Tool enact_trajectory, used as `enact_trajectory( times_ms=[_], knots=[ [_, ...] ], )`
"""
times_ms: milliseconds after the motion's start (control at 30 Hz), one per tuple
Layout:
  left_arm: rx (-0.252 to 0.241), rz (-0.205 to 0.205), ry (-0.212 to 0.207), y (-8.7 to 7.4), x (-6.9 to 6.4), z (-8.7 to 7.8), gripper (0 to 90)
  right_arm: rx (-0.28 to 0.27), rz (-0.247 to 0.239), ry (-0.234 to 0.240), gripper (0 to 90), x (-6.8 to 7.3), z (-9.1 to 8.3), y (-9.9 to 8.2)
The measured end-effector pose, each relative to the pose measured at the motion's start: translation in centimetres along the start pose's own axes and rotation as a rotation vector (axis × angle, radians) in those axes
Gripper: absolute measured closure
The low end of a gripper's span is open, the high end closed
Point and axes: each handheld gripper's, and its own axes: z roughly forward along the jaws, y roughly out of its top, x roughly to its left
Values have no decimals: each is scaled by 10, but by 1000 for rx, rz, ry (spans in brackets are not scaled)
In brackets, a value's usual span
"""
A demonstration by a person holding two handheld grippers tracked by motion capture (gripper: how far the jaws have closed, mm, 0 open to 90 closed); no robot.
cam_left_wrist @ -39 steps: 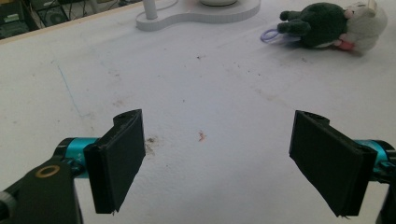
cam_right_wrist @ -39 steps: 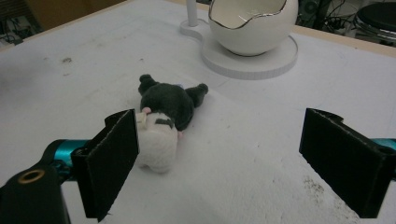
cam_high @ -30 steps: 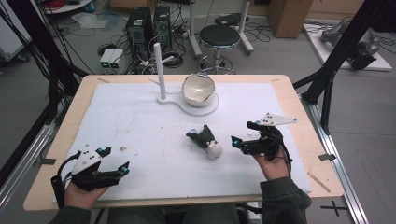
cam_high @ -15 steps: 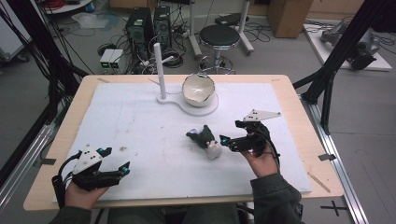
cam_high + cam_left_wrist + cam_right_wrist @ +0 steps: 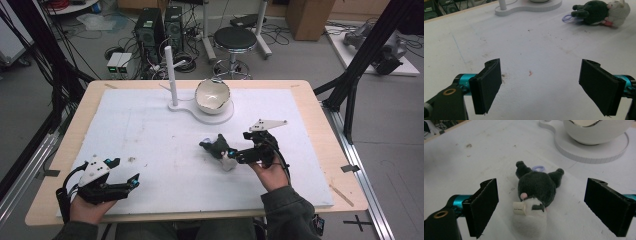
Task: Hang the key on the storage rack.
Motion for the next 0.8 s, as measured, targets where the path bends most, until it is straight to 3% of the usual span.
enact_trajectory(
  times_ms=[800],
  knots=[
    [0,0,-2,0,-2,2,187,82,10,-4,155,6,34,-6]
  ],
)
